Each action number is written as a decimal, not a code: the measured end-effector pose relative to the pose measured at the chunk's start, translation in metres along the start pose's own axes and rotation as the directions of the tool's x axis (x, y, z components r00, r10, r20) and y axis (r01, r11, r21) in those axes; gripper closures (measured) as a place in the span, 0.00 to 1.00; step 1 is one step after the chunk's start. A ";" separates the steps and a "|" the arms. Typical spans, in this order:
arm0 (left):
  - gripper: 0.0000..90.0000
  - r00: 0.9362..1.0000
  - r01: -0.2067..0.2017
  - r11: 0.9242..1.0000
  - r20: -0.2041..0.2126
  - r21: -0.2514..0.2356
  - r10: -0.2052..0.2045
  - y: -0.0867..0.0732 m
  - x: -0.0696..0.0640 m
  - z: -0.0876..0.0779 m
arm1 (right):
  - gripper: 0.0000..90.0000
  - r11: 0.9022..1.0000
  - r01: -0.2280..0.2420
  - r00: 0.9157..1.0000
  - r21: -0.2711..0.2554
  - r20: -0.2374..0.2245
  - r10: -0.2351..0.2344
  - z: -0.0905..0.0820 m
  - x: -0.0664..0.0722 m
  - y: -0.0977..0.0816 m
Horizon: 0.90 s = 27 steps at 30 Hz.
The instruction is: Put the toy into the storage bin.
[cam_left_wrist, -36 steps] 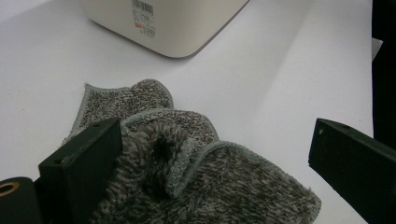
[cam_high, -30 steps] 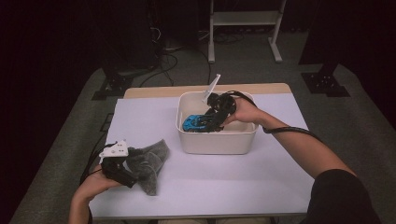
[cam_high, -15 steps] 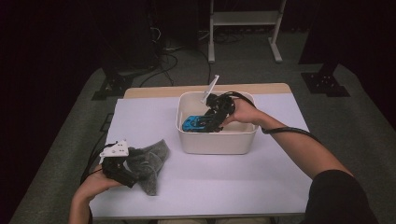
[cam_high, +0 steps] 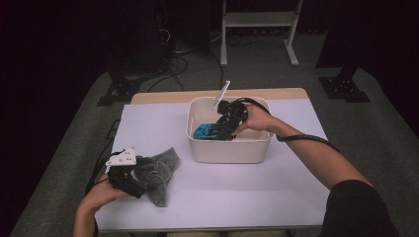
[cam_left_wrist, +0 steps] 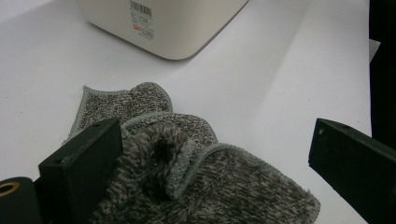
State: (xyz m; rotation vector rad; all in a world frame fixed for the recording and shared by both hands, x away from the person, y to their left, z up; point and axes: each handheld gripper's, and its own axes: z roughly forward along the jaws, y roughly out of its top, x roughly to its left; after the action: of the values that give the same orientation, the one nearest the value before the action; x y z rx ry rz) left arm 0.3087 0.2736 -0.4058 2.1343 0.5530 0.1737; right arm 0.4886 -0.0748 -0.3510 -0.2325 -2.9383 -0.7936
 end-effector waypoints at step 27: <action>0.03 1.000 0.000 1.000 -0.002 -0.005 0.000 -0.001 0.000 -0.001 | 0.28 0.999 -0.007 1.000 0.045 0.004 0.007 0.006 0.000 0.001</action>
State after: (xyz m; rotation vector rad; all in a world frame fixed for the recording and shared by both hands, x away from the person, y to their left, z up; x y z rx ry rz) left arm 0.3081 0.2750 -0.4060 2.1298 0.5536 0.1764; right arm 0.4884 -0.0715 -0.3555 -0.2414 -2.9537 -0.7253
